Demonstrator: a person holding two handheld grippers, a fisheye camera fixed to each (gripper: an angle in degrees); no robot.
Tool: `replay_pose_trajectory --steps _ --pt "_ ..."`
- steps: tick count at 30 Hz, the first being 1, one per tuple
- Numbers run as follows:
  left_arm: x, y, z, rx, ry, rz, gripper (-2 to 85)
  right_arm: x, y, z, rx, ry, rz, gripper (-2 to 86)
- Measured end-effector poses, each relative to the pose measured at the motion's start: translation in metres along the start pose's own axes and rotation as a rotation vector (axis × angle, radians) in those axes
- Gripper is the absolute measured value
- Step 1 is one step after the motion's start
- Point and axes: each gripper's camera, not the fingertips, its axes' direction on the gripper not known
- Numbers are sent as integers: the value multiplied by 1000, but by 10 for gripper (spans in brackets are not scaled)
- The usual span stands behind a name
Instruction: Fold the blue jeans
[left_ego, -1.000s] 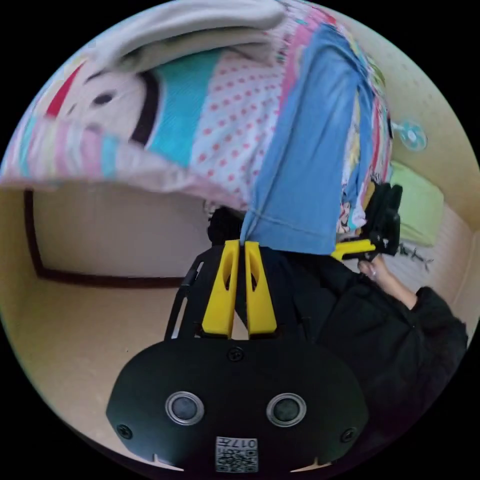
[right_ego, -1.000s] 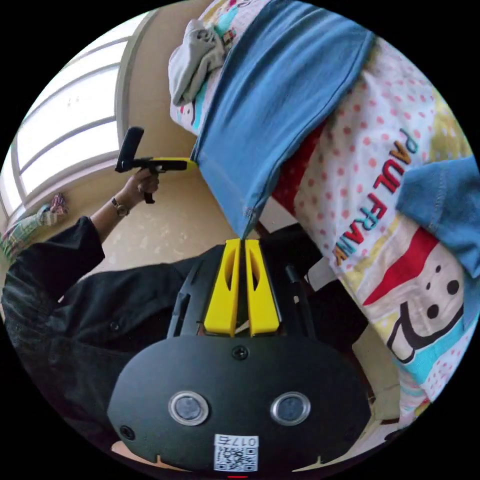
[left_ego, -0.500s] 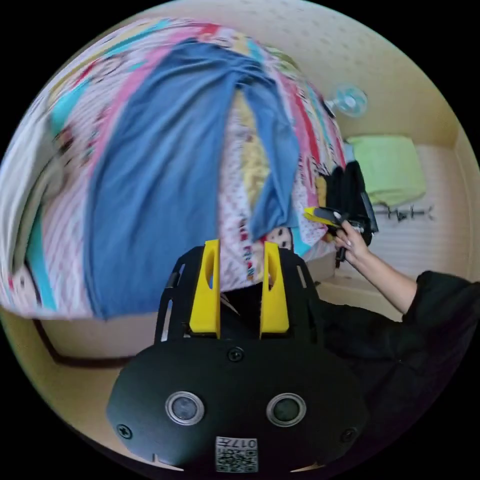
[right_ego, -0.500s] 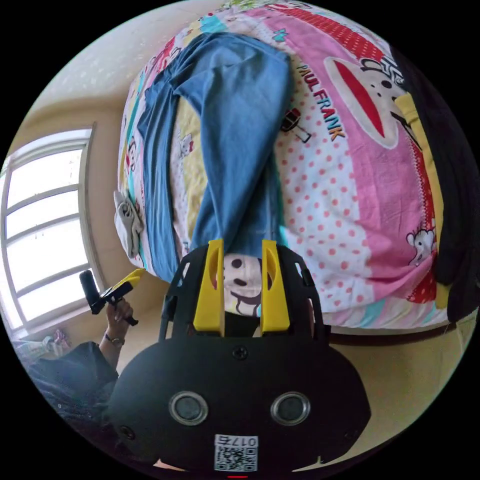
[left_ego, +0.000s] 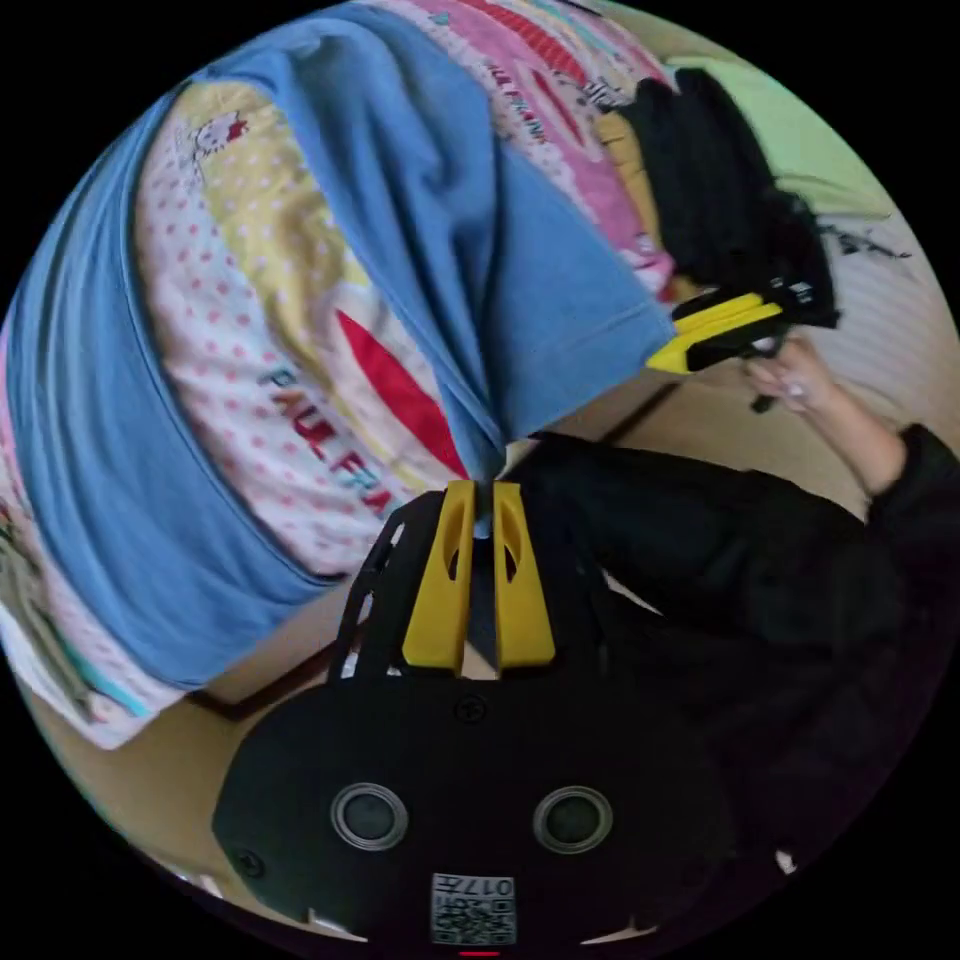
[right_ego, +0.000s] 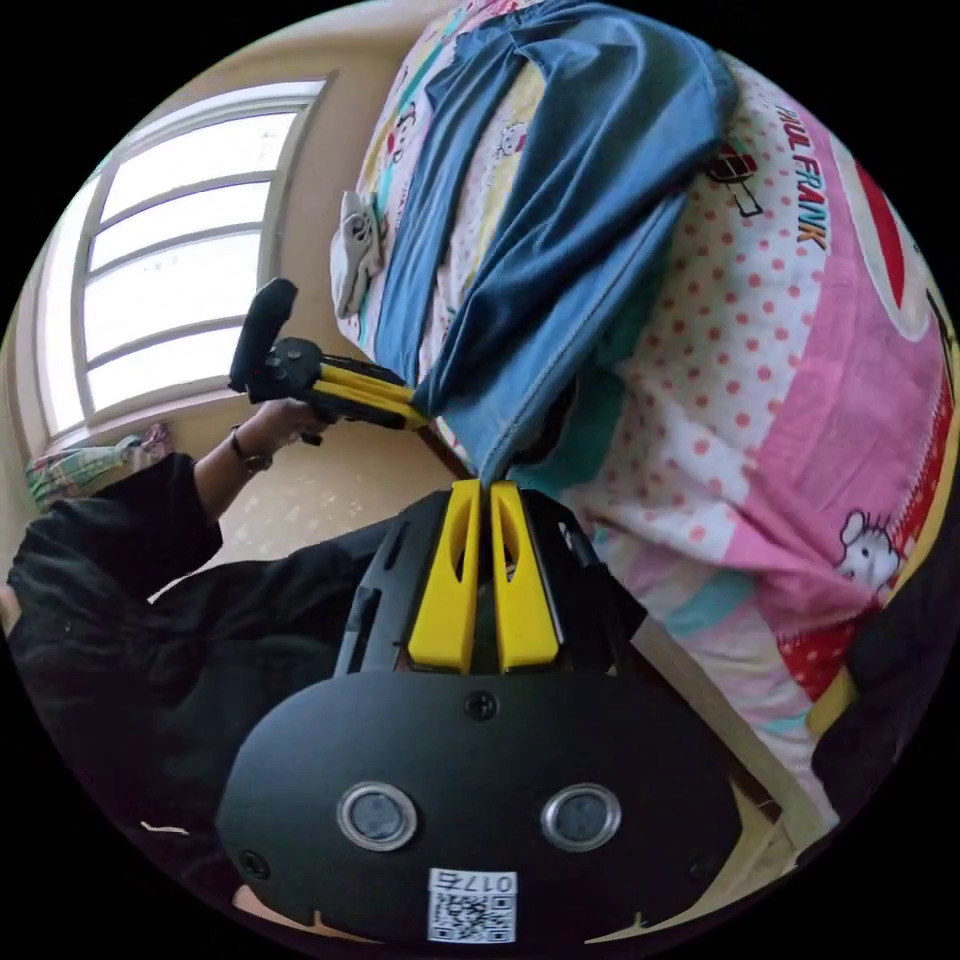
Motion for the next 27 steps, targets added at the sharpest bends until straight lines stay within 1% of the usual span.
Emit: replay_pose_trajectory --steps 1,2,3,4,5,6,7,8,9,10,12,15,17,18,20,21,22,23,24,25,26,27 --pt "-2 24 -3 73 155 15 21 0 11 0 -16 24 -1 24" --pt "-10 46 -1 140 302 -14 17 3 33 2 -52 82 3 23" --pt "-17 57 3 169 371 -51 15 10 53 8 -87 140 12 23" --pt "-32 76 17 222 494 -165 8 16 63 11 -97 150 18 22" --pt "-48 95 36 249 565 -318 6 30 78 18 -106 154 77 22" --pt "-55 105 47 244 570 -410 8 45 90 21 -97 148 152 22" --pt "-67 124 65 213 547 -585 22 52 95 21 -85 133 178 22" --pt "-73 140 76 185 515 -712 47 63 101 17 -61 94 220 23" --pt "-73 145 77 187 505 -739 55 68 106 10 -30 59 244 23" --pt "-67 149 71 217 491 -731 73 68 108 6 -14 45 243 23" --pt "-51 140 51 262 461 -674 80 56 112 -3 -8 23 184 23" --pt "-7 96 14 291 399 -529 121 32 116 -10 -18 1 69 23" --pt "36 44 1 243 320 -398 153 21 117 -15 -14 -44 13 22" --pt "47 30 1 221 295 -366 160 16 117 -17 -14 -84 -18 22" --pt "90 -16 17 95 178 -233 179 10 117 -19 -22 -135 -58 21" --pt "99 -25 24 59 148 -211 182 5 119 -21 -26 -163 -91 20" --pt "116 -38 38 -11 95 -171 172 2 119 -22 -28 -175 -109 20" --pt "128 -45 54 -80 53 -147 143 -3 121 -25 -26 -191 -139 19" --pt "132 -46 61 -102 35 -141 118 -8 124 -28 -27 -208 -161 18" --pt "138 -42 69 -111 -10 -147 76 -9 126 -29 -33 -214 -163 18" --pt "144 -32 70 -76 -30 -137 44 -8 128 -32 -60 -197 -155 17" --pt "146 -27 69 -59 -31 -137 34 -8 129 -36 -115 -162 -159 16"
